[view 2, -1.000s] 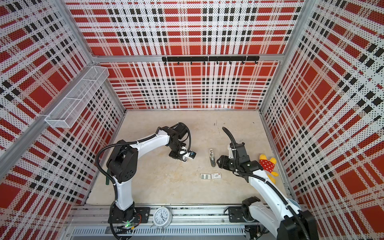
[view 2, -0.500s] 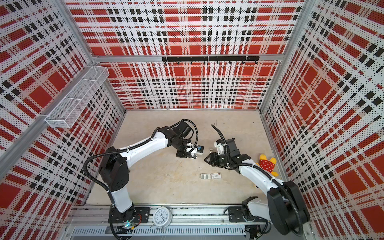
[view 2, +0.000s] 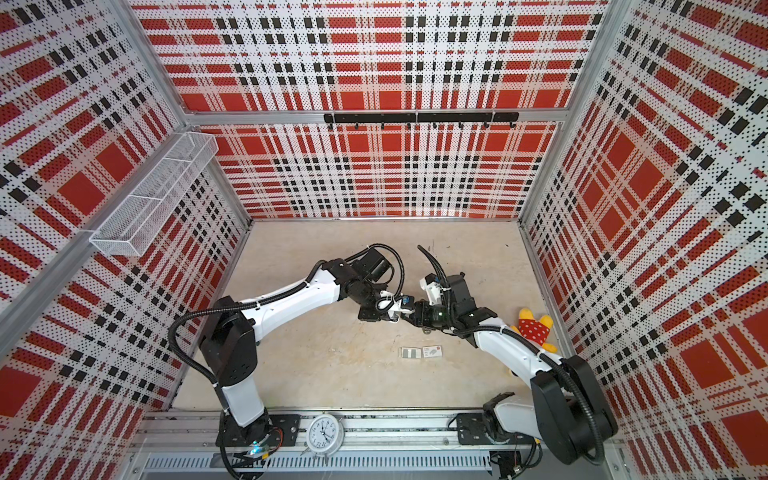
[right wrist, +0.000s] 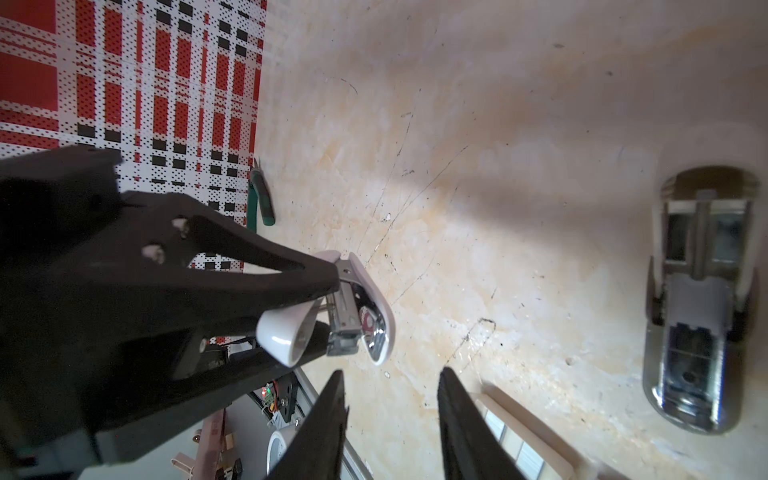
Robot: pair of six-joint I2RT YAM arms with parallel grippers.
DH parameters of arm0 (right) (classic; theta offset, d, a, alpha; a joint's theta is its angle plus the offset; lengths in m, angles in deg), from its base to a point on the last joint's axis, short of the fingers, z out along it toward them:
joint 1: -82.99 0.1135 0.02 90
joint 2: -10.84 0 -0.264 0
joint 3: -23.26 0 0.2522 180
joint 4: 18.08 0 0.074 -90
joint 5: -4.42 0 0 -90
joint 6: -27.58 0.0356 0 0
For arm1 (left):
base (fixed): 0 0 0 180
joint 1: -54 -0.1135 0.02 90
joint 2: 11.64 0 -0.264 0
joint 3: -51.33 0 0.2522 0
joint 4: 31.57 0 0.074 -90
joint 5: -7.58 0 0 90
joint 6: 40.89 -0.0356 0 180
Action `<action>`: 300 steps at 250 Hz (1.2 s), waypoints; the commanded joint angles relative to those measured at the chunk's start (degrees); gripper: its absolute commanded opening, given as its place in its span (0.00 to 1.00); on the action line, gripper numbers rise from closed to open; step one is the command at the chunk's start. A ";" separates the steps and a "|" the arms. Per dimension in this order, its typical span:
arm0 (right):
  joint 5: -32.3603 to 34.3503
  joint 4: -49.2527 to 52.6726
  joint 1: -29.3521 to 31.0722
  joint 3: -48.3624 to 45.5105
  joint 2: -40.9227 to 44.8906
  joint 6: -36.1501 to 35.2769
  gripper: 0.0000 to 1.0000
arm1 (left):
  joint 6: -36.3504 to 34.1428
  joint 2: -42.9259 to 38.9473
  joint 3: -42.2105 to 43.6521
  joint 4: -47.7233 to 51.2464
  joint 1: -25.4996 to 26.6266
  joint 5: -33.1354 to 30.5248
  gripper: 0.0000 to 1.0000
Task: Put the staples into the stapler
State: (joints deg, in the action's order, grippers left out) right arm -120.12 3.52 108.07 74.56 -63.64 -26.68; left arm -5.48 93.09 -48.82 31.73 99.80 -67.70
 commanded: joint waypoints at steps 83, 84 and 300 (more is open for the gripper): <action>1.49 -2.96 0.58 0.19 -2.65 -0.01 0.30 | 2.97 -3.64 -0.17 -1.51 1.79 2.81 0.10; 1.49 -2.94 0.58 0.18 -2.62 0.01 0.30 | 3.02 -3.65 -0.18 -1.49 1.77 2.83 0.10; -0.79 -14.40 1.63 -5.13 -0.41 5.38 0.27 | 14.20 -4.38 -6.13 -3.94 -0.88 12.25 0.08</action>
State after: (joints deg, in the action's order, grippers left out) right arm -119.93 -5.75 109.12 70.37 -65.50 -22.68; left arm 5.87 90.88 -53.13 30.55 99.71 -58.94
